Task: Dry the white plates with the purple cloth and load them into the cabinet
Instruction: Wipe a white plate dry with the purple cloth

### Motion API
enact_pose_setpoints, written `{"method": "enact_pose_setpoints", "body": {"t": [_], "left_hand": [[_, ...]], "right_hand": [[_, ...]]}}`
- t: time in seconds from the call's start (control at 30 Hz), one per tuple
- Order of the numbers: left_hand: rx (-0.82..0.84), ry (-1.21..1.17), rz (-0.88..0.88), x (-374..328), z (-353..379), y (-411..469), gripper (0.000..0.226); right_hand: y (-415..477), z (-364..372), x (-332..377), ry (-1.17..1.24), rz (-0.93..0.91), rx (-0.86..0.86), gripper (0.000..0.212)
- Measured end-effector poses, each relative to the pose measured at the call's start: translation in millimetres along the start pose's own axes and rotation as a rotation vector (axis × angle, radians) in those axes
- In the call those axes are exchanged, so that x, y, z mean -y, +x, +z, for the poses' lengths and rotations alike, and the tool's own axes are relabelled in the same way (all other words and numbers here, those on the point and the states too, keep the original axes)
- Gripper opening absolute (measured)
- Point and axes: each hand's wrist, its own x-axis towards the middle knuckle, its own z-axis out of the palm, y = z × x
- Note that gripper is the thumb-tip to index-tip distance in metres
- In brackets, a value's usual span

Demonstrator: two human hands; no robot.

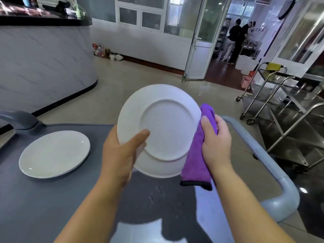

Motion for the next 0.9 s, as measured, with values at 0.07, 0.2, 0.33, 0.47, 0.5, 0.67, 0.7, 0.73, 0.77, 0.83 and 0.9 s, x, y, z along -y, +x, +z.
{"method": "enact_pose_setpoints", "body": {"t": [0.07, 0.2, 0.33, 0.47, 0.5, 0.67, 0.7, 0.73, 0.77, 0.83, 0.9], "left_hand": [[0.013, 0.103, -0.021, -7.3, -6.4, 7.1, 0.054], [-0.047, 0.186, 0.035, -6.9, -2.5, 10.0, 0.041], [-0.144, -0.022, 0.019, 7.3, 13.8, 0.7, 0.043], [-0.02, -0.057, -0.044, 12.5, 8.2, 0.5, 0.061], [0.04, -0.054, -0.067, 10.2, 2.6, 4.1, 0.066], [0.09, -0.034, -0.125, 4.9, -5.9, 11.8, 0.054], [0.049, -0.018, -0.113, 7.0, -3.8, 10.8, 0.044], [0.019, -0.002, -0.095, 8.6, -1.7, 9.5, 0.038], [-0.002, 0.01, -0.07, 9.9, 0.0, 8.5, 0.035], [-0.039, -0.002, -0.025, 10.1, 4.7, 5.9, 0.031], [-0.088, -0.071, 0.004, 9.9, 11.9, 3.8, 0.023]], "right_hand": [[10.8, -8.0, 13.2, -0.093, -0.104, 0.144, 0.017], [6.7, -3.7, 8.1, -0.084, -0.09, 0.052, 0.019], [-34.0, 18.6, -14.5, 0.003, 0.209, -0.202, 0.041], [-31.3, 14.5, -21.4, 0.039, 0.205, -0.137, 0.038], [-20.6, 8.0, -19.6, 0.012, 0.142, -0.107, 0.032], [15.7, -11.3, -6.8, -0.112, -0.177, 0.096, 0.021], [16.6, -10.8, -9.8, -0.118, -0.202, 0.076, 0.022], [15.2, -9.2, -14.2, -0.109, -0.196, 0.043, 0.023], [11.3, -6.9, -18.6, -0.092, -0.168, 0.004, 0.023], [-1.0, 0.3, -28.9, -0.053, -0.056, -0.084, 0.027], [-19.4, 10.2, -38.8, 0.001, 0.11, -0.135, 0.038]]}}
